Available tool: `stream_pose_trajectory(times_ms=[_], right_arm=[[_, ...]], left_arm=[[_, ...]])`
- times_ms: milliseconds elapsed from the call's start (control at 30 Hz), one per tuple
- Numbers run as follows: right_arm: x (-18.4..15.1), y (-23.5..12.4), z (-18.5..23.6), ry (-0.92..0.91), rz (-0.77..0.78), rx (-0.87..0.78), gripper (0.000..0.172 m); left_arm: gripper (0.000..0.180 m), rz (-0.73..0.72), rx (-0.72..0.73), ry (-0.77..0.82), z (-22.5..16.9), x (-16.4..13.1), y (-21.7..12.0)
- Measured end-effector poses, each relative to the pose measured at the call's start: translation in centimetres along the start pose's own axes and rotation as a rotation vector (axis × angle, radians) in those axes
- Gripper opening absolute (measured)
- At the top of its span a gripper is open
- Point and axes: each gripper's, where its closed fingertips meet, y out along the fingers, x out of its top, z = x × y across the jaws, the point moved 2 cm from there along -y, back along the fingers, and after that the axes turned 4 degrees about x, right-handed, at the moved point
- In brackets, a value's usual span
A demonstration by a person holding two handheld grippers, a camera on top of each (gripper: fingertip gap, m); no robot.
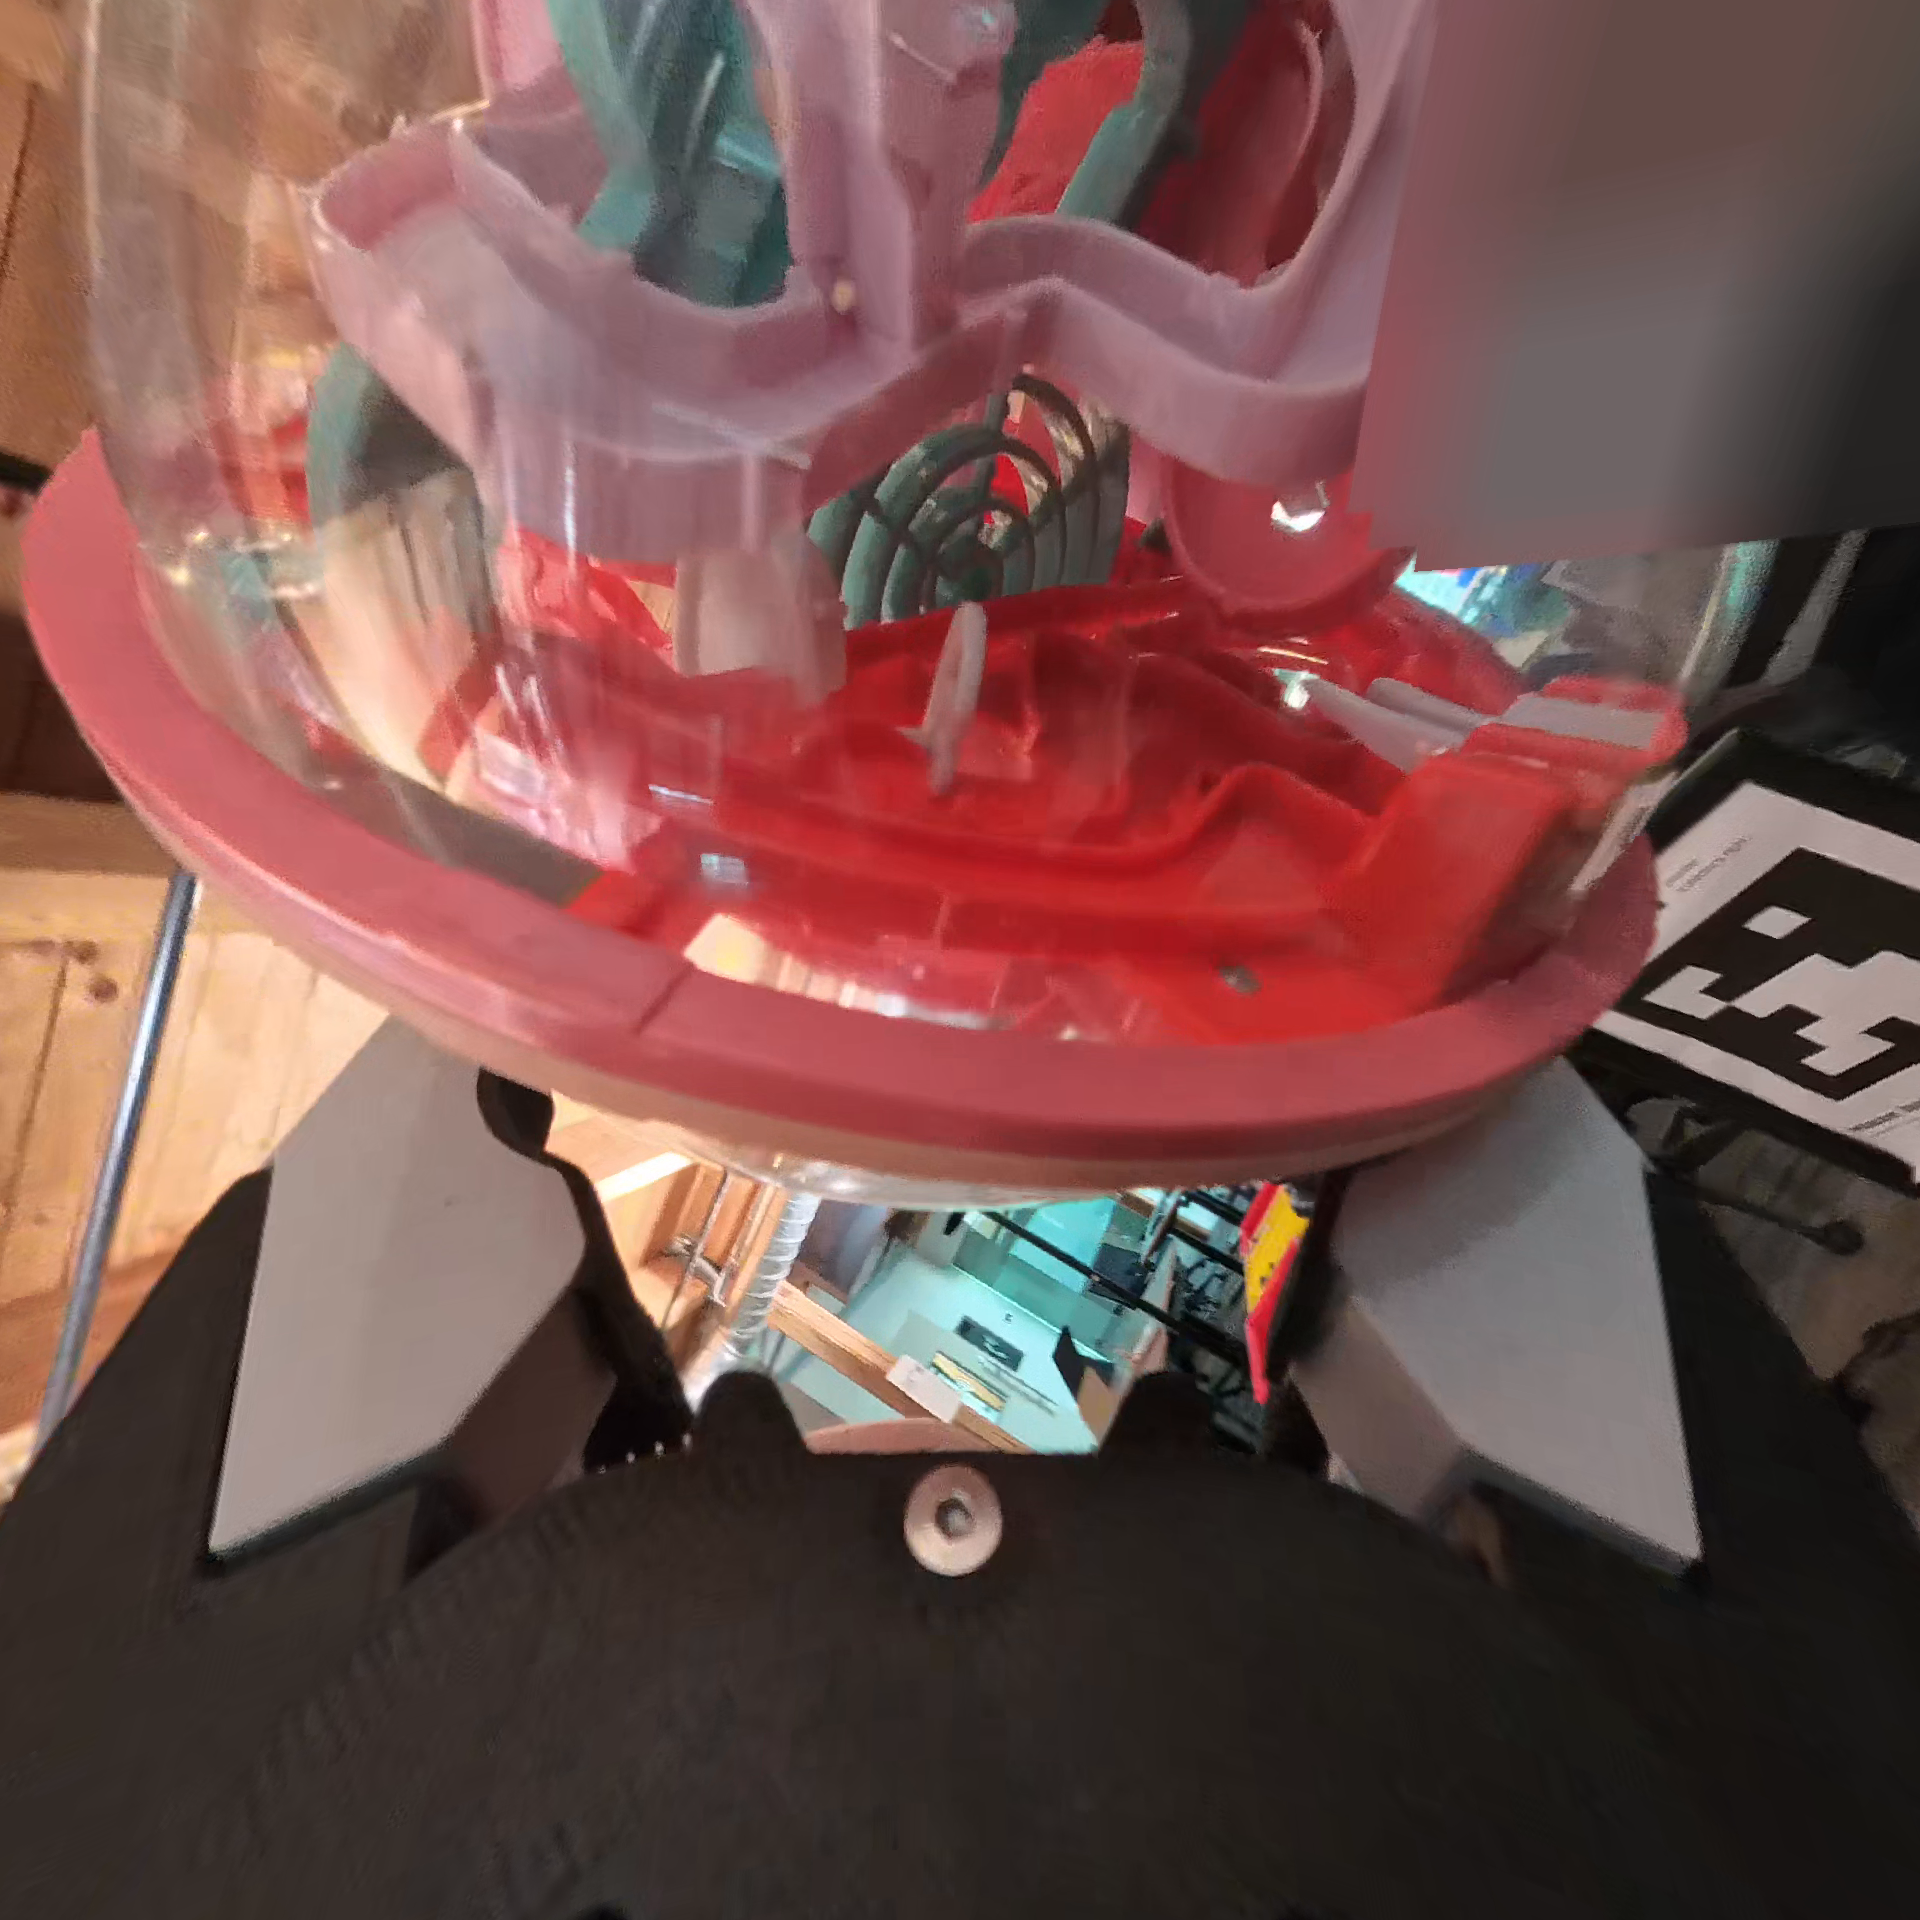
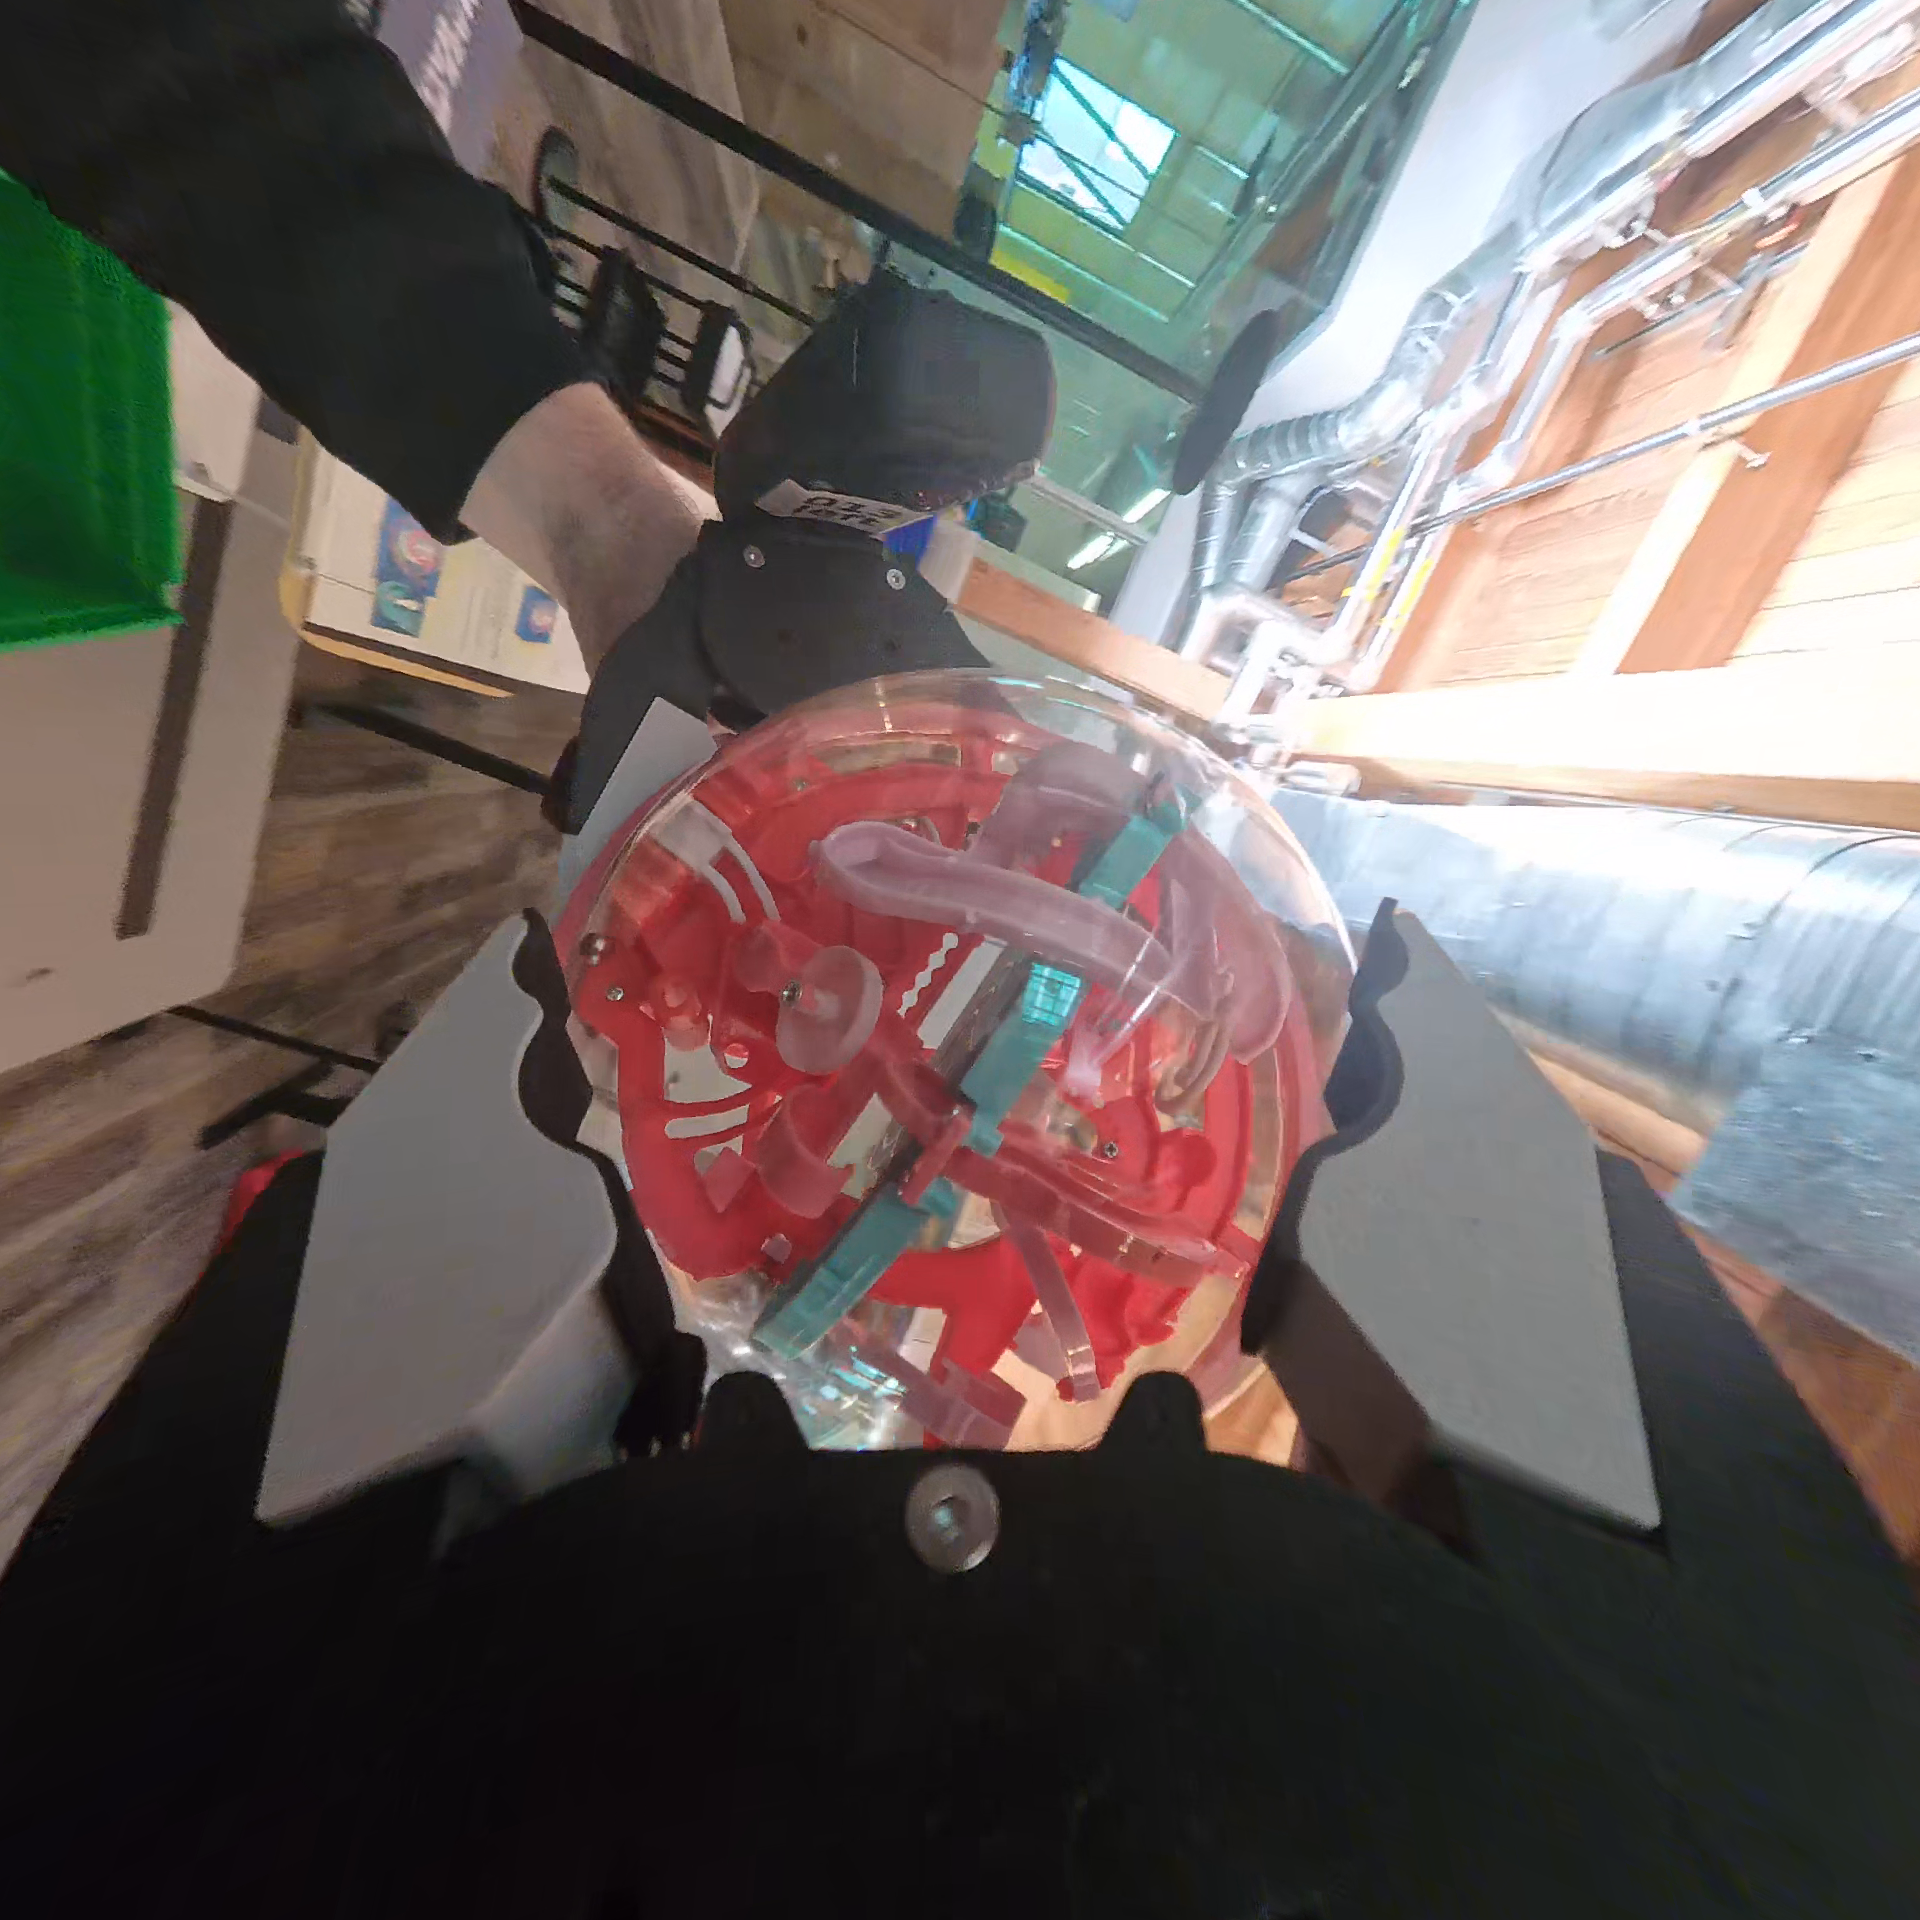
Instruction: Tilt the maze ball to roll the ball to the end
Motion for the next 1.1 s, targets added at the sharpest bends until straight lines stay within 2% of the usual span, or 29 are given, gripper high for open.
stream_pose_trajectory(times_ms=[333, 433, 500, 633, 833, 967, 1100], right_arm=[[-3.8, 5.5, 4.5, 0.139, -0.027, 0.230, 0.145], [-4.5, 6.4, 5.2, 0.092, -0.015, 0.228, 0.145], [-4.6, 6.6, 5.2, 0.003, 0.013, 0.185, 0.145], [-4.4, 5.7, 3.7, -0.152, 0.057, 0.034, 0.144], [-3.2, 2.3, 0.7, -0.303, 0.107, -0.235, 0.145], [-3.0, 0.5, 0.0, -0.275, 0.129, -0.202, 0.146], [-2.1, 0.4, 0.0, -0.313, 0.202, -0.123, 0.146]], left_arm=[[0.155, 0.111, 0.043, -0.255, -3.3, -8.3, -1.4], [0.156, 0.119, 0.070, -0.228, -3.1, -9.7, -1.3], [0.156, 0.132, 0.105, -0.145, -2.1, -10.0, -0.9], [0.156, 0.161, 0.135, 0.061, 0.8, -8.5, 0.2], [0.155, 0.153, 0.178, 0.331, 4.2, -3.2, 2.0], [0.155, 0.144, 0.167, 0.278, 3.4, -1.7, 3.1], [0.155, 0.098, 0.204, 0.212, 2.9, -1.1, 3.1]])
